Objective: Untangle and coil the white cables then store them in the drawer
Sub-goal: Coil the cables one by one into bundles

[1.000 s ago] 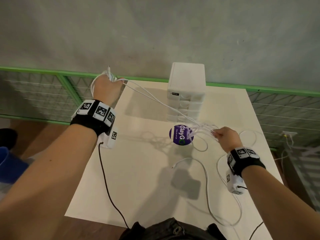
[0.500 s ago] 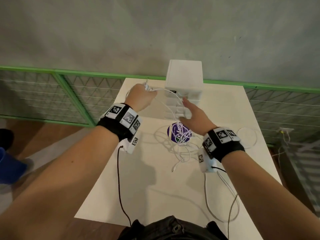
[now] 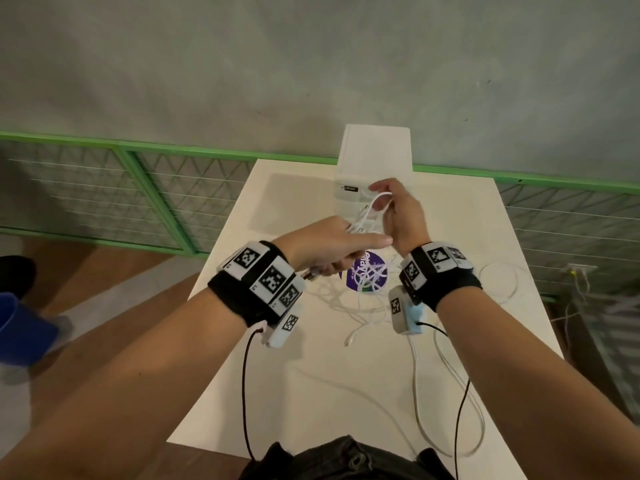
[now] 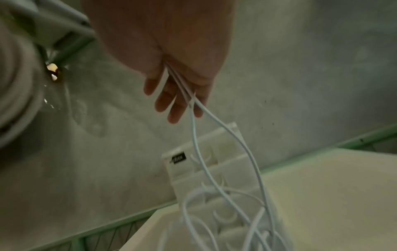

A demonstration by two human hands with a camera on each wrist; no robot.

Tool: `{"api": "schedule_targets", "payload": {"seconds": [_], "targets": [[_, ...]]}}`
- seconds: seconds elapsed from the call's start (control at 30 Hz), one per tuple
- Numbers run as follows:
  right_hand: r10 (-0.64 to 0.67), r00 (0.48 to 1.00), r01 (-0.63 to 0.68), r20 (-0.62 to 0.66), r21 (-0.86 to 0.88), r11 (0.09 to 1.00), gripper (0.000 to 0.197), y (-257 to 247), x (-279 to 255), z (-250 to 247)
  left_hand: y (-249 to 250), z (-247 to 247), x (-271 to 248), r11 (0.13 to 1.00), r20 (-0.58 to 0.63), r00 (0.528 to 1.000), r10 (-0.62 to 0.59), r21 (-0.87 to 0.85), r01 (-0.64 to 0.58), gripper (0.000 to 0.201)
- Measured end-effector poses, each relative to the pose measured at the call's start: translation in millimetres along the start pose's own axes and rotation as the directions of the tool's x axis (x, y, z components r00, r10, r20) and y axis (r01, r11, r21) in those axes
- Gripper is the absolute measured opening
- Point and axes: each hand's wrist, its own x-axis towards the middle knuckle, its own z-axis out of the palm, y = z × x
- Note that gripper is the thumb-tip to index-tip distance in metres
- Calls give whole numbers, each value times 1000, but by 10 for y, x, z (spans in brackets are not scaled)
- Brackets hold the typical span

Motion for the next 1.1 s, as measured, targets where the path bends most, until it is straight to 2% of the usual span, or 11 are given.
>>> {"api": "schedule_targets", "payload": {"seconds": [0.07, 0.17, 0.3, 0.47, 0.6, 0.7, 0.77, 0.87, 0.9, 1.0, 1.1], "targets": [[-79, 997, 76, -21, -145, 987, 42, -74, 19, -70, -82, 20, -16, 998, 52, 998, -28, -60, 31, 49], [-58, 995, 60, 84, -17, 998, 27, -106, -75, -18, -25, -16, -59, 954, 131, 985, 109, -291, -67, 51], [35, 965, 34, 262, -258, 966, 26, 57, -343, 148, 158, -161, -49, 727, 75, 927, 366, -645, -235, 55], [177, 906, -88, 384, -238, 967, 12, 269, -560, 364, 278, -377, 45, 340, -198, 877, 438, -866, -366, 52], [110, 864, 9, 492, -233, 972, 14, 265, -754, 403, 429, -609, 93, 148, -482, 798, 362, -815, -560, 45], [57, 871, 50, 488, -204, 978, 18, 144, -778, 388, 387, -724, 181, 274, -662, 697, 277, -641, -717, 39], [20, 879, 93, 476, -211, 973, 23, 96, -734, 330, 265, -766, 236, 489, -767, 573, 289, -397, -777, 40], [-213, 888, 310, 408, -190, 931, 24, 34, -643, 215, 13, -767, 296, 781, -761, 456, 461, 103, -616, 47], [-279, 880, 373, 385, -196, 907, 27, 7, -609, 185, -51, -748, 292, 828, -692, 506, 515, 251, -501, 48], [-379, 884, 441, 274, -223, 869, 41, -14, -456, 109, -202, -620, 302, 805, -385, 815, 433, 572, -158, 48], [-416, 888, 452, 196, -208, 868, 27, 4, -315, -9, -282, -463, 316, 867, -203, 959, 200, 492, -77, 54]]}}
